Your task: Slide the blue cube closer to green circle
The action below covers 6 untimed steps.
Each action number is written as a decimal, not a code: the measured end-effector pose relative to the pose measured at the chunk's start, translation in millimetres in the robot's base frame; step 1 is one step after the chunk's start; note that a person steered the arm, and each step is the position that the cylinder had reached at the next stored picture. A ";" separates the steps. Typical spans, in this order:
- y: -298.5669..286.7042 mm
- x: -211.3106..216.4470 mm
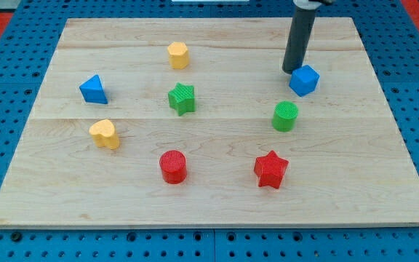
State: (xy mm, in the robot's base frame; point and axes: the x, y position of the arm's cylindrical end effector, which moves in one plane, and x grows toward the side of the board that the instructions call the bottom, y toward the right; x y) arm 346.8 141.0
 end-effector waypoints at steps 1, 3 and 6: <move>4.2 20.8; 42.2 -11.4; 44.4 46.6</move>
